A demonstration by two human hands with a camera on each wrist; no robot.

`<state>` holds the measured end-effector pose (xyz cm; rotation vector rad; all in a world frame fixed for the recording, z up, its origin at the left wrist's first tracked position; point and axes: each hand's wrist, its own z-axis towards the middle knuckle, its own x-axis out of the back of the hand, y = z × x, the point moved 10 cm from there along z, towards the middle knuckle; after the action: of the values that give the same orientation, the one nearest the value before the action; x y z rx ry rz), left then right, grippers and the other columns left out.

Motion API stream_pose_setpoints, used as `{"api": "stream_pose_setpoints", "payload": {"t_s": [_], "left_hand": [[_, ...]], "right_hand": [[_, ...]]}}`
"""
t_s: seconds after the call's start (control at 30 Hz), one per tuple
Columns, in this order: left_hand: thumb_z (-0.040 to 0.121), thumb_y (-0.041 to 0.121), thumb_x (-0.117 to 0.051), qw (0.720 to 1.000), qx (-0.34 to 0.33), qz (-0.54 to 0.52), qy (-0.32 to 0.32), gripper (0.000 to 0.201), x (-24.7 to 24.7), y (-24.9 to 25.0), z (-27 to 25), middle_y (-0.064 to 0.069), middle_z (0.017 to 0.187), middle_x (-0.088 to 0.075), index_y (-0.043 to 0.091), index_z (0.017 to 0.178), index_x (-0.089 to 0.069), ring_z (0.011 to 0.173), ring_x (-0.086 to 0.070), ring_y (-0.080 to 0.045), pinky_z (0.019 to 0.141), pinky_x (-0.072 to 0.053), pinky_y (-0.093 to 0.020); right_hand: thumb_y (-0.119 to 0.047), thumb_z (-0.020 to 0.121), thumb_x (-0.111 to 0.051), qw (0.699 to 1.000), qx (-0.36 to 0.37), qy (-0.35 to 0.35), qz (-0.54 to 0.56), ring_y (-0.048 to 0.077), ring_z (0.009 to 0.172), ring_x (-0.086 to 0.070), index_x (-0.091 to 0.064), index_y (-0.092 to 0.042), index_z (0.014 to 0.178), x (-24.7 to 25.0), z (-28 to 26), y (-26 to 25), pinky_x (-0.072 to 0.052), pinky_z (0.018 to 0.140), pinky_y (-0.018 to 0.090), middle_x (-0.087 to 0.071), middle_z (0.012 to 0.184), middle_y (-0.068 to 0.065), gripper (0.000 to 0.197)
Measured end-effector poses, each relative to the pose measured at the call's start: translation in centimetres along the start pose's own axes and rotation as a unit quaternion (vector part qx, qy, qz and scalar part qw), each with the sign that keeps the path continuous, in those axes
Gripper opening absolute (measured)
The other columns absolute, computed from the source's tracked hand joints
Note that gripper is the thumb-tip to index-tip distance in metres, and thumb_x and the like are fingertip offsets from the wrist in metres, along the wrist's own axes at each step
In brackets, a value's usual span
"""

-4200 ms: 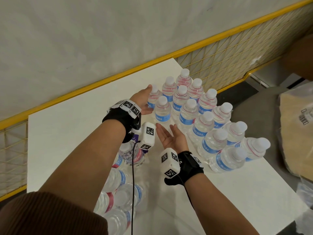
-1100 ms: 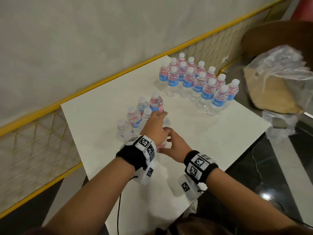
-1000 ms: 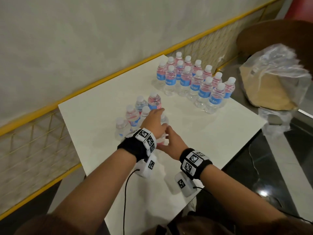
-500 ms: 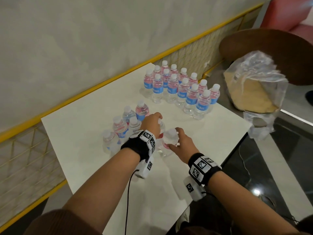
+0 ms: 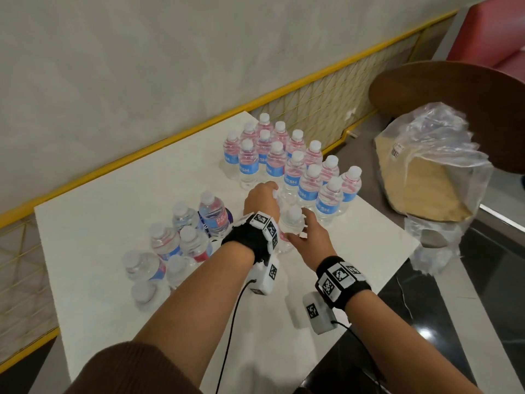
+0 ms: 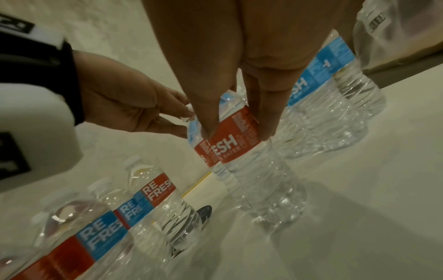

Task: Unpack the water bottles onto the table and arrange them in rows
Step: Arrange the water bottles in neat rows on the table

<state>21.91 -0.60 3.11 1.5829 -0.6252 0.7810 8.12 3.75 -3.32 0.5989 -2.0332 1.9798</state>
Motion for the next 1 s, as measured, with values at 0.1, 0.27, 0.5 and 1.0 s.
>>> {"api": "stream_pose_setpoints", "payload": {"t_s": [0.1,0.27,0.5,1.0], "left_hand": [[0.088,0.0,-0.047,0.999,-0.003,-0.042,0.02,0.043,-0.5,-0.2,1.7,-0.015,0.128,-0.054,0.011,0.129,-0.053,0.12,-0.052,-0.03,0.099,-0.04,-0.035],[0.081,0.008,-0.063,0.982,0.005,-0.181,0.059,0.066,-3.2,-3.2,1.9,-0.01,0.142,-0.044,0.016,0.141,-0.037,0.131,-0.044,-0.024,0.111,-0.035,-0.036],[0.082,0.01,-0.069,0.954,0.078,-0.288,0.032,0.067,-5.7,-7.0,3.1,-0.004,0.129,-0.056,0.016,0.139,-0.035,0.115,-0.054,-0.019,0.094,-0.041,-0.026],[0.061,0.019,-0.079,0.963,0.103,-0.23,0.097,0.063,-7.0,-11.4,7.3,-0.01,0.114,-0.062,0.013,0.119,-0.055,0.105,-0.062,-0.028,0.092,-0.052,-0.043]], "right_hand": [[-0.017,0.083,-0.07,0.999,-0.015,0.001,0.045,0.007,0.104,-0.053,-0.039,-0.022,0.135,0.3,1.5,0.5,-0.042,0.074,0.002,-0.052,0.116,-0.011,0.06],[-0.024,0.08,-0.073,0.996,-0.074,-0.003,0.056,0.015,0.103,-0.055,-0.033,-0.019,0.138,-0.4,2.6,3.7,-0.044,0.084,0.024,-0.053,0.126,0.002,0.071],[-0.022,0.083,-0.071,0.992,-0.086,-0.021,0.086,0.019,0.114,-0.055,-0.034,-0.018,0.134,-1.5,4.9,4.4,-0.043,0.086,0.024,-0.053,0.124,0.002,0.064],[-0.031,0.078,-0.075,0.994,-0.092,0.018,0.059,0.02,0.112,-0.056,-0.034,-0.016,0.131,-2.9,8.4,3.5,-0.043,0.089,0.027,-0.053,0.116,-0.004,0.068]]}}
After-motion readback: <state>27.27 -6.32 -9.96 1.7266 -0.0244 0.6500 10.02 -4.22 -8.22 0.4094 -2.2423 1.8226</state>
